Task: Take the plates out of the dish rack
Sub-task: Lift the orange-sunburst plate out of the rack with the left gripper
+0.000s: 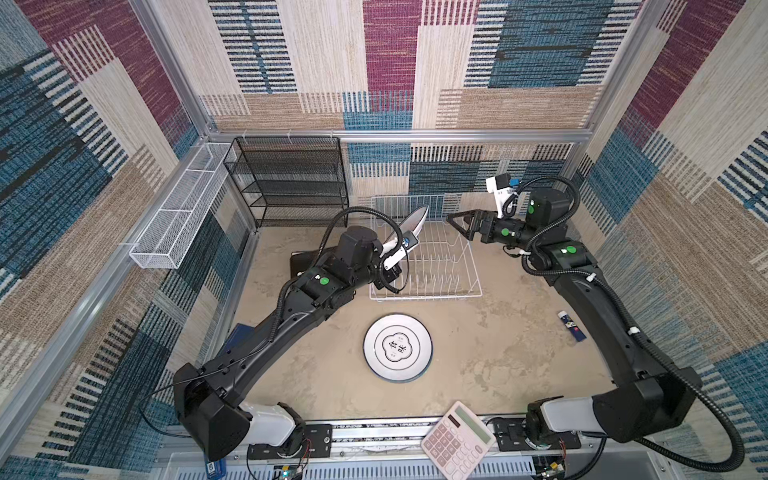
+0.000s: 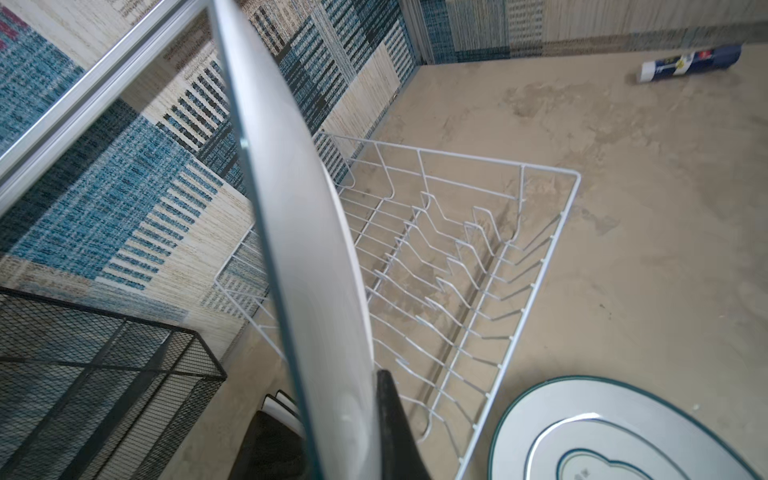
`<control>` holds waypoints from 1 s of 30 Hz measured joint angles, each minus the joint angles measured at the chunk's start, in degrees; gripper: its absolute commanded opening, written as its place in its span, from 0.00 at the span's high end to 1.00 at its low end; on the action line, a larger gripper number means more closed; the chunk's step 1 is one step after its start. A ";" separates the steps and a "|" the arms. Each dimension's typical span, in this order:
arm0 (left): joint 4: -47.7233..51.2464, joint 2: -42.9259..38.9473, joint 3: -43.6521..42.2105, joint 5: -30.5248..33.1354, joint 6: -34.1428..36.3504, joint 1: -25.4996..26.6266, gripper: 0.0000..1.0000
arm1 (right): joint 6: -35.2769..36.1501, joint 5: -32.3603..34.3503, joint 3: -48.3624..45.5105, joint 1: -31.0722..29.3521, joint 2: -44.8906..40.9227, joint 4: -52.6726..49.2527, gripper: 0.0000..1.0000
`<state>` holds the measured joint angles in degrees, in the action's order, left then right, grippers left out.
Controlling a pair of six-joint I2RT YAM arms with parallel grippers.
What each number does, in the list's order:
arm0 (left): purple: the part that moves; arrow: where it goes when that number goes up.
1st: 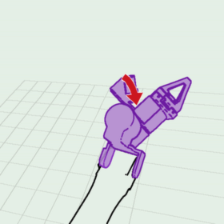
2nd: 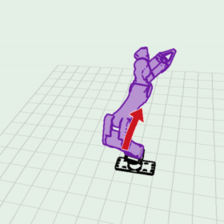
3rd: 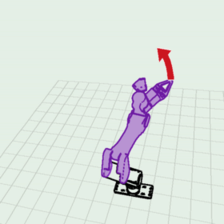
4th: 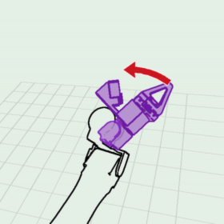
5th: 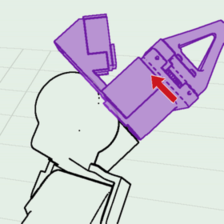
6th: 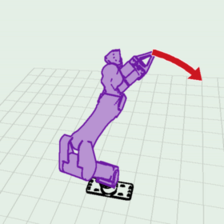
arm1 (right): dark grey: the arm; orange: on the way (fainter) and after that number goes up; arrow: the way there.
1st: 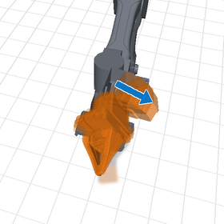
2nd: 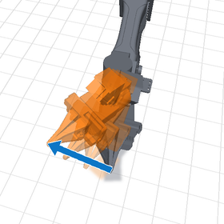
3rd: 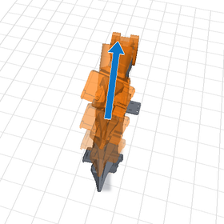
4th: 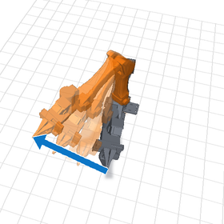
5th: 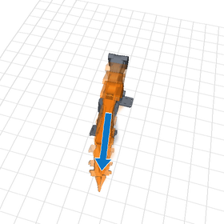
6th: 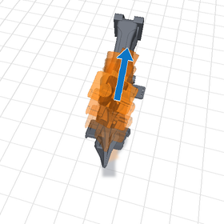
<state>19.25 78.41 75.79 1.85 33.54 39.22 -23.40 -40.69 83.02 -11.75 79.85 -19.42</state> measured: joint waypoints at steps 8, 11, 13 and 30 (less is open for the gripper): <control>-7.02 -1.79 -7.72 8.00 11.85 3.50 1.00 | -2.27 -3.63 0.46 -0.33 4.74 -2.29 0.13; -9.03 -1.14 -8.68 10.40 15.72 4.66 1.00 | -2.78 -3.67 0.11 -0.98 5.42 -2.86 0.16; -10.49 -0.70 -9.55 11.85 17.88 5.27 1.00 | -3.50 -3.67 -0.68 -1.62 5.66 -2.89 0.17; -18.71 2.93 -15.72 20.94 36.70 9.38 1.00 | -9.35 -2.78 -7.67 -4.90 9.64 -3.08 0.53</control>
<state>0.54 81.34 60.07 22.79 70.24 48.60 -32.75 -43.46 75.35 -16.64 89.49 -22.50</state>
